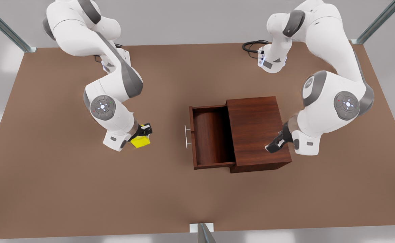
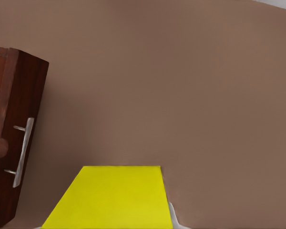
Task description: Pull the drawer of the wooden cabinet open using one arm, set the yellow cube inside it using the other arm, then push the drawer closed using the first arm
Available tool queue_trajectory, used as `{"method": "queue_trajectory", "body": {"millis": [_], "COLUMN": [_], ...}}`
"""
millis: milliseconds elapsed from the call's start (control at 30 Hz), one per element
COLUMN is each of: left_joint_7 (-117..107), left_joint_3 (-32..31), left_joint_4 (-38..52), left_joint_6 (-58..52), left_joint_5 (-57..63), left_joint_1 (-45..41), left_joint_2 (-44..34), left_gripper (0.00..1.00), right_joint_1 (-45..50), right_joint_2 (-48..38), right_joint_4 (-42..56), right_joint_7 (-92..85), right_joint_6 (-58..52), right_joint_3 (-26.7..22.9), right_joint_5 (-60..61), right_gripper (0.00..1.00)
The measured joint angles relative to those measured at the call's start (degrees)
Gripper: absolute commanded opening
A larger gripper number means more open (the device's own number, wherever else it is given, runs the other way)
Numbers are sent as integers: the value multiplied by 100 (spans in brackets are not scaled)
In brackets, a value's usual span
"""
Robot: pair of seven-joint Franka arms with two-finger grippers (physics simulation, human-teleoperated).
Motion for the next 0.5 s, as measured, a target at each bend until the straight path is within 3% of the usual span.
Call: {"method": "queue_trajectory", "body": {"millis": [100,200,233,267,300,333,467,500], "left_joint_7": [628,1372,1610,1831,2039,2235,2632,2641], "left_joint_3": [13,544,644,696,722,734,733,729], "left_joint_4": [-36,-2033,-2449,-2581,-2628,-2653,-2679,-2679], "left_joint_6": [-319,-199,-112,-53,-10,24,117,133], "left_joint_5": [296,500,533,568,603,632,686,686], "left_joint_1": [378,159,139,126,104,89,31,21], "left_joint_2": [-186,-1666,-1957,-2061,-2083,-2059,-1832,-1799], "left_gripper": [99,98,93,79,31,21,21,21], "right_joint_1": [706,1352,1570,1873,2211,2472,2995,3069], "right_joint_2": [469,1068,1227,1341,1486,1681,2075,2112], "right_joint_4": [464,1215,1420,1529,1697,1922,2239,2249], "right_joint_7": [495,1007,1174,1341,1501,1655,2230,2359], "right_joint_6": [184,424,506,609,705,785,1095,1165], "right_joint_3": [-41,-87,-152,-311,-508,-634,-876,-954], "right_joint_5": [-41,-136,-155,-170,-180,-188,-210,-215], "right_gripper": [57,57,57,57,57,57,62,69]}}
